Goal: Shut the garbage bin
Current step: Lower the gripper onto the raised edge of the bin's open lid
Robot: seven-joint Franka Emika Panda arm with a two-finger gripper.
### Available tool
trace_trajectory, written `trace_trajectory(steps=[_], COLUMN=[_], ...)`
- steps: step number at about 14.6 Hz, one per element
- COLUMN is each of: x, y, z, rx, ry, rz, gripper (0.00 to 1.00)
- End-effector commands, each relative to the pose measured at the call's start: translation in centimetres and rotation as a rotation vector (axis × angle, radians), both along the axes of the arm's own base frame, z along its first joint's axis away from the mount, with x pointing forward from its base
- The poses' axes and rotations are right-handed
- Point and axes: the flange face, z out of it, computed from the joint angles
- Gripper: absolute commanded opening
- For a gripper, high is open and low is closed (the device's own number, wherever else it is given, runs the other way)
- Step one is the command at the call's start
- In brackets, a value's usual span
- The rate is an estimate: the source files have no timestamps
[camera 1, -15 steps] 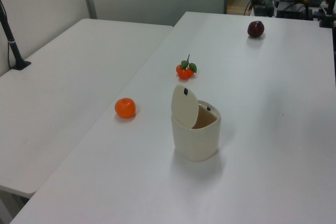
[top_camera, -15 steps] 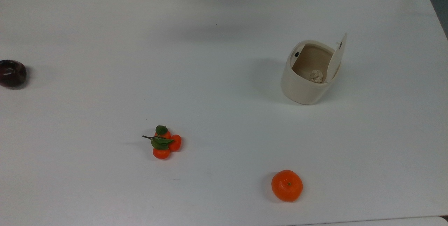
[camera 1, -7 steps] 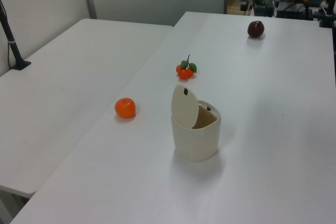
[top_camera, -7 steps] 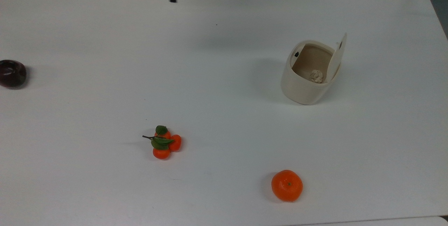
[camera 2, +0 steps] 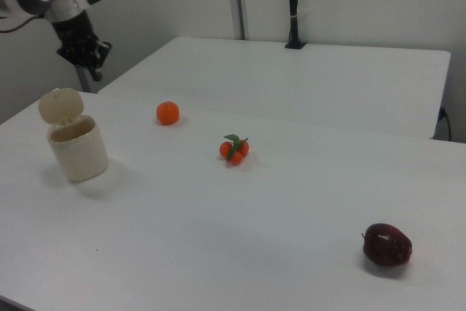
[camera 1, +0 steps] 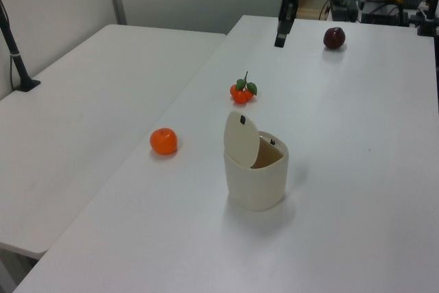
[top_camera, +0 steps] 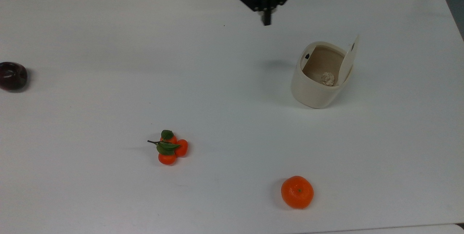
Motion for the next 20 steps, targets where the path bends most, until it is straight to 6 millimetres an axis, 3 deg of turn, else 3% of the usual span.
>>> trace_trajectory(steps=[1, 8, 11, 16, 20], x=[-0.8, -1.3, -1.5, -1.6, -1.8], y=[5.3, 13.7, 16.2, 18.7, 18.6], z=[-0.1, -3.3, -4.4, -6.8, -7.2], rx=[0.061, 0.102, 0.126, 0.128, 0.102], ry=[-0.075, -0.169, -0.214, -0.228, -0.217], rz=[0.078, 0.191, 0.222, 0.255, 0.296], gripper=[0.0, 0.0, 0.0, 0.0, 0.0])
